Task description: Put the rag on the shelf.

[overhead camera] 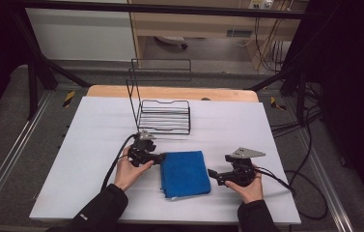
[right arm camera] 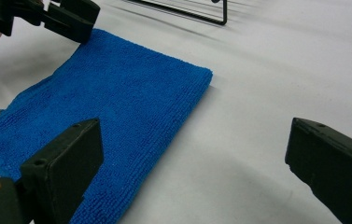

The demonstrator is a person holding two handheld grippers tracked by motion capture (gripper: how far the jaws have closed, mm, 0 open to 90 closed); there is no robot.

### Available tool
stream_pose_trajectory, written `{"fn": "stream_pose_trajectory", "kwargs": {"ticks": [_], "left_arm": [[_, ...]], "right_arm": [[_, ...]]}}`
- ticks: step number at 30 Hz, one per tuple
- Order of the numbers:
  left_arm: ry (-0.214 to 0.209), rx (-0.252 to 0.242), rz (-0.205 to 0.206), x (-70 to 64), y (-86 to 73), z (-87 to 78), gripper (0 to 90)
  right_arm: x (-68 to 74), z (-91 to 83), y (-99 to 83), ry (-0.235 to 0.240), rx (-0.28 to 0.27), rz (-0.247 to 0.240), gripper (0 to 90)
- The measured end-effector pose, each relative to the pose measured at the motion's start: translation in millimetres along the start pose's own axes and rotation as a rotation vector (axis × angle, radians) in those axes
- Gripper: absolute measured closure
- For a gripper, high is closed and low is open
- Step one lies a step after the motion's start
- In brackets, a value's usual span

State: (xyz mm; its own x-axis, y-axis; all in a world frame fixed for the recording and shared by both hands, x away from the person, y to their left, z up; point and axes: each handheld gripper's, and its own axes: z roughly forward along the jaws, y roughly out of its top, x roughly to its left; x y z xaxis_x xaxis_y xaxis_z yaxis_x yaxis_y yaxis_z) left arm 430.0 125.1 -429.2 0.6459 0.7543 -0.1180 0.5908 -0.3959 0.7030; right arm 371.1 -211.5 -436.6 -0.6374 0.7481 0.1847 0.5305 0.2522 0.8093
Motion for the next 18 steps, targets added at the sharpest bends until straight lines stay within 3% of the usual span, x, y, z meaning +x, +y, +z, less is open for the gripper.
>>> {"fn": "stream_pose_trajectory", "kwargs": {"ticks": [5,18], "left_arm": [[-0.009,0.015,-0.034,-0.7,-1.6,6.9,51.3],[-0.02,0.059,-0.027,-10.6,-7.6,14.4,68.1]], "right_arm": [[0.5,1.7,-1.0,0.004,0.005,-0.004,5.5],[0.2,2.4,-0.5,0.012,0.01,0.002,5.9]]}}
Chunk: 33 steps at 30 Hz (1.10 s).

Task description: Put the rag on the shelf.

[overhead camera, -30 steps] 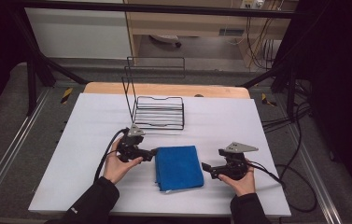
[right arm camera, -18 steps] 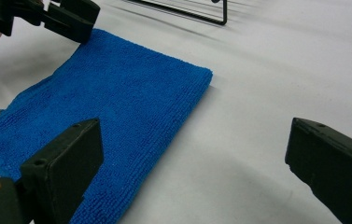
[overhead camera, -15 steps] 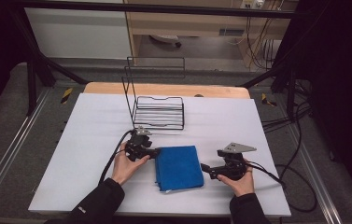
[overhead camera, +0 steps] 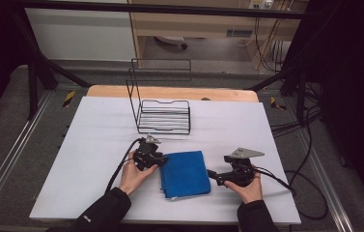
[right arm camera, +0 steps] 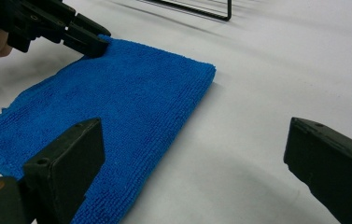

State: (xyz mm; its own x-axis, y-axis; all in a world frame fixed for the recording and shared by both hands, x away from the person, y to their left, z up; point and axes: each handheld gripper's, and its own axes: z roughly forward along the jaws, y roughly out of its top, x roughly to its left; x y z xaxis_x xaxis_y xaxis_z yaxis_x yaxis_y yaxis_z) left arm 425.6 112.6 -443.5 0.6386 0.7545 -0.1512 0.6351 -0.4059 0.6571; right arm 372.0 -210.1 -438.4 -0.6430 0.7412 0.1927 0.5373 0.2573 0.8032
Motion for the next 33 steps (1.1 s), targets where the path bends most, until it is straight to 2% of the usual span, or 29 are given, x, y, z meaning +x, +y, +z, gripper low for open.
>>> {"fn": "stream_pose_trajectory", "kwargs": {"ticks": [5,10,13,16,18,20,21,24,26,30,33], "left_arm": [[-0.007,0.005,0.003,-1.2,-0.8,-0.9,73.0],[-0.011,0.003,-0.003,-3.5,-1.4,-0.8,79.6],[-0.014,-0.001,-0.006,-3.3,-2.1,0.3,81.1],[-0.016,-0.007,0.001,-2.7,-3.4,0.7,81.4],[-0.01,-0.015,0.005,-3.6,-4.2,1.0,81.5],[-0.009,-0.014,0.014,-3.6,-4.5,0.9,81.4],[-0.008,-0.015,0.016,-3.7,-4.7,1.0,81.4],[-0.012,-0.017,0.019,-3.7,-5.0,1.2,81.3],[-0.013,-0.019,0.02,-3.6,-5.1,1.4,81.3],[-0.013,-0.022,0.022,-3.8,-5.1,1.7,81.3],[-0.015,-0.023,0.023,-3.6,-5.1,1.8,81.3]], "right_arm": [[-0.7,0.1,1.2,0.004,-0.002,0.008,6.1],[-1.3,2.5,6.1,-0.013,-0.008,0.006,6.4],[-0.2,6.7,11.1,-0.013,-0.015,0.004,10.4],[0.8,13.1,19.6,-0.035,0.004,0.002,12.6],[-1.3,21.3,28.0,-0.03,0.007,0.014,18.2],[-2.3,24.6,30.8,-0.032,0.015,0.022,20.1],[-3.7,27.9,33.0,-0.036,0.022,0.023,24.6],[-8.0,40.1,37.3,-0.042,0.036,0.035,30.1],[-11.2,47.6,37.8,-0.038,0.049,0.051,33.2],[-15.3,59.1,35.9,-0.046,0.071,0.038,44.0],[-16.1,64.4,35.0,-0.04,0.076,0.048,50.2]]}}
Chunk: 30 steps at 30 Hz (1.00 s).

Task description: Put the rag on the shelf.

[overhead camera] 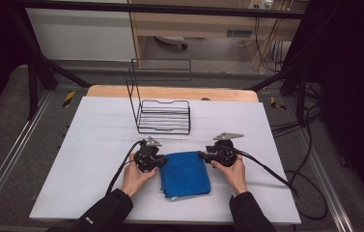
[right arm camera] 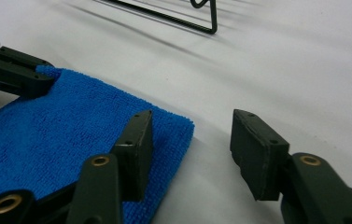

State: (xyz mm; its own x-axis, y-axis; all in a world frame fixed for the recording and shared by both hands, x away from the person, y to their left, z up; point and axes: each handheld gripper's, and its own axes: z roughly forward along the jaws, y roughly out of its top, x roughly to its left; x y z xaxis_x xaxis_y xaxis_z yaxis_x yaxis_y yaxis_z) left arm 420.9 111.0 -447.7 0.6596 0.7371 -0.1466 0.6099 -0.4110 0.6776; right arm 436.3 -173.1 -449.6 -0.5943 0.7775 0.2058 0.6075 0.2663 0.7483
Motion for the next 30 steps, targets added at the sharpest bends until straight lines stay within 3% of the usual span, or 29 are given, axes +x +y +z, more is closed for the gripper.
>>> {"fn": "stream_pose_trajectory", "kwargs": {"ticks": [6,12,19,25,30], "left_arm": [[-0.011,0.003,0.013,2.1,0.1,-0.2,81.2],[-0.017,0.0,0.018,2.9,-0.2,-0.2,81.2],[-0.029,-0.005,0.011,4.2,-0.5,-0.1,81.4],[-0.05,-0.009,-0.012,6.8,-0.3,-0.8,83.8],[-0.048,-0.029,-0.003,5.3,0.8,-5.1,84.6]], "right_arm": [[-0.3,6.3,-0.1,0.02,0.004,0.025,59.8],[7.2,10.4,0.1,0.011,0.049,-0.004,70.0],[8.6,7.5,0.9,0.034,0.077,0.03,84.4],[9.3,2.5,2.9,0.045,0.074,0.037,86.8],[10.8,-6.1,6.1,0.055,0.049,0.035,86.9]]}}
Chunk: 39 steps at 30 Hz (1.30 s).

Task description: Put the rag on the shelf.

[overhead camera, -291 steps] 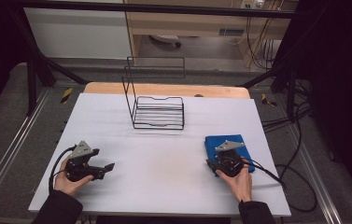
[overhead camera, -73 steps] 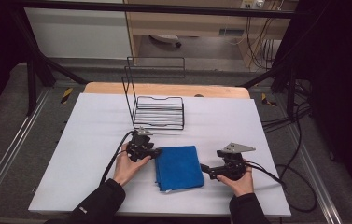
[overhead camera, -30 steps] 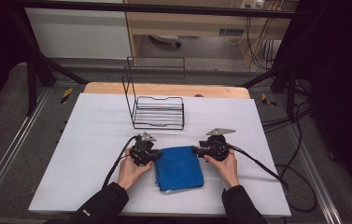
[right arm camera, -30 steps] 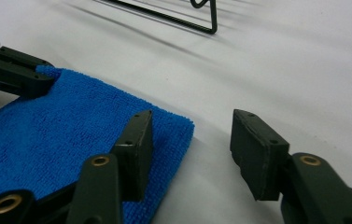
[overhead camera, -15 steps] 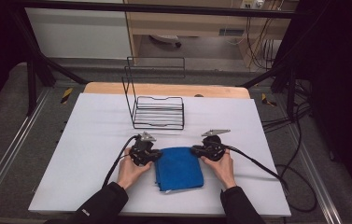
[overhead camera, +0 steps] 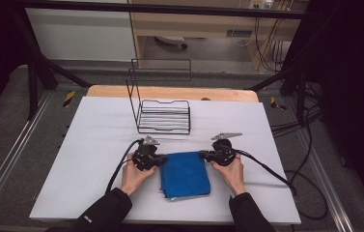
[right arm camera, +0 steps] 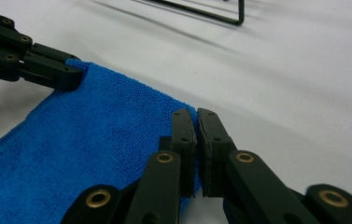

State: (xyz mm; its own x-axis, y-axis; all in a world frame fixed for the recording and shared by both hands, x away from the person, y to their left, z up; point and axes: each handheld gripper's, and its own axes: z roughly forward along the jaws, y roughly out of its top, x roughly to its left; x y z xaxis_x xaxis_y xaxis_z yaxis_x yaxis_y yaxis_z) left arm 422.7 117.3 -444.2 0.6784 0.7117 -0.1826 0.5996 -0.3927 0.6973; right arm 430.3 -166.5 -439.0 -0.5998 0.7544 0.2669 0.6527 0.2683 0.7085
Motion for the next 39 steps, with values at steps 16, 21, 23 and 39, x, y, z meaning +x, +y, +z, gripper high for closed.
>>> {"fn": "stream_pose_trajectory", "kwargs": {"ticks": [16,21,23,39], "left_arm": [[-0.032,-0.119,0.03,-10.2,12.1,-32.2,84.6],[-0.03,-0.149,0.043,-13.5,15.0,-40.4,84.6],[-0.029,-0.156,0.051,-14.8,16.1,-43.4,84.6],[-0.011,-0.235,0.098,-26.4,23.9,-65.2,84.6]], "right_arm": [[8.6,-30.2,5.1,0.016,-0.118,-0.01,86.8],[12.1,-38.2,7.0,0.017,-0.145,-0.025,86.8],[13.6,-41.1,8.4,0.017,-0.161,-0.032,86.8],[22.1,-59.5,15.8,0.013,-0.257,-0.073,86.8]]}}
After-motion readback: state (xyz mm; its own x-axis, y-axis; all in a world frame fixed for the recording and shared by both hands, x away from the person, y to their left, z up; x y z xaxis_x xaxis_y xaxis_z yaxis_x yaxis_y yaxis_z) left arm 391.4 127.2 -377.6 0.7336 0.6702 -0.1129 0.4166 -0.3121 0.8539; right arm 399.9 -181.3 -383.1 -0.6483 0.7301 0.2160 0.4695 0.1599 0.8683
